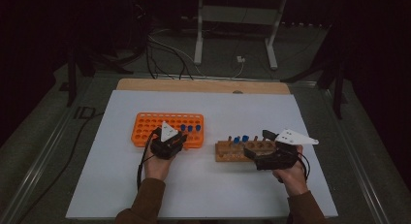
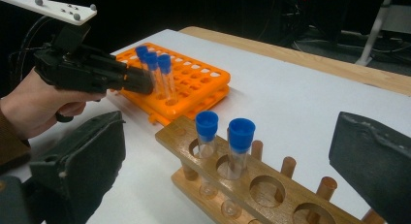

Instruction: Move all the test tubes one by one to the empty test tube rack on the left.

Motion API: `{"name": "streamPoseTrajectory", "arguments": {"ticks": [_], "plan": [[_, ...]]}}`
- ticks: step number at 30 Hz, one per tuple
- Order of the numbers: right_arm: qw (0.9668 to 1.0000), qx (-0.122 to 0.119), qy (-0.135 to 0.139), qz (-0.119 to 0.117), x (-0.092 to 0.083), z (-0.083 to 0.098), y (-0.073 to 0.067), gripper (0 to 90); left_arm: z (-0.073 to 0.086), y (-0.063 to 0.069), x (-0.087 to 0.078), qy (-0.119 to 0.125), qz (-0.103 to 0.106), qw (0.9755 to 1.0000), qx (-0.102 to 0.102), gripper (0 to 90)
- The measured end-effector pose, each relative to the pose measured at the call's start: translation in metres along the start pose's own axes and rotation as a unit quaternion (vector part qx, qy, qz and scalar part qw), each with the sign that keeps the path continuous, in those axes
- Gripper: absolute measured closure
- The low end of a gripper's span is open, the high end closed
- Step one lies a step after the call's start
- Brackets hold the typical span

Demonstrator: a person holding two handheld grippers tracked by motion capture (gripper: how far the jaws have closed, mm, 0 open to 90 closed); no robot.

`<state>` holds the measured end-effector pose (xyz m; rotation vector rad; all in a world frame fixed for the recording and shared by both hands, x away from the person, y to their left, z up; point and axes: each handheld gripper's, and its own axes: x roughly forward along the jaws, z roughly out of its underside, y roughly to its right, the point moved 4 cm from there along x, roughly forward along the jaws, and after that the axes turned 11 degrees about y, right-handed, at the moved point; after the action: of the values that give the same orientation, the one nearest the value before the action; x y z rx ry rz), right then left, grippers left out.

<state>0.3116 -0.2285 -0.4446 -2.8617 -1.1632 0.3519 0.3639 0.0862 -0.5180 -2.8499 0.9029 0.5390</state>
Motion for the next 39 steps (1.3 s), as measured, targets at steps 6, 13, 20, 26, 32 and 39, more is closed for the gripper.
{"name": "streamPoseTrajectory", "arguments": {"ticks": [6, 13, 20, 26, 32, 39], "plan": [[1.0, 0.002, -0.001, 0.002, 0.0, 0.001, 0.002, 0.1, -0.005, 0.001, -0.008, 0.016, 0.008, 0.9997, -0.014, 61.7], [1.0, 0.003, -0.002, 0.002, 0.001, 0.001, 0.003, 0.1, -0.014, 0.006, -0.024, 0.043, 0.028, 0.9979, -0.039, 34.3], [0.9999, 0.007, -0.005, 0.008, 0.001, 0.003, 0.006, 0.7, -0.019, 0.014, -0.042, 0.064, 0.032, 0.9961, -0.05, 12.9], [0.9999, 0.006, -0.009, 0.01, 0.002, 0.004, 0.008, 3.9, -0.023, 0.016, -0.051, 0.078, 0.029, 0.9953, -0.05, 0.3], [0.9995, -0.01, -0.024, 0.014, 0.004, 0.005, 0.008, 5.8, -0.022, 0.017, -0.058, 0.077, 0.028, 0.9958, -0.04, 0.3], [0.9991, -0.011, -0.038, 0.012, 0.01, 0.006, 0.014, 13.2, -0.021, 0.018, -0.062, 0.079, 0.03, 0.9955, -0.044, 0.3]]}}
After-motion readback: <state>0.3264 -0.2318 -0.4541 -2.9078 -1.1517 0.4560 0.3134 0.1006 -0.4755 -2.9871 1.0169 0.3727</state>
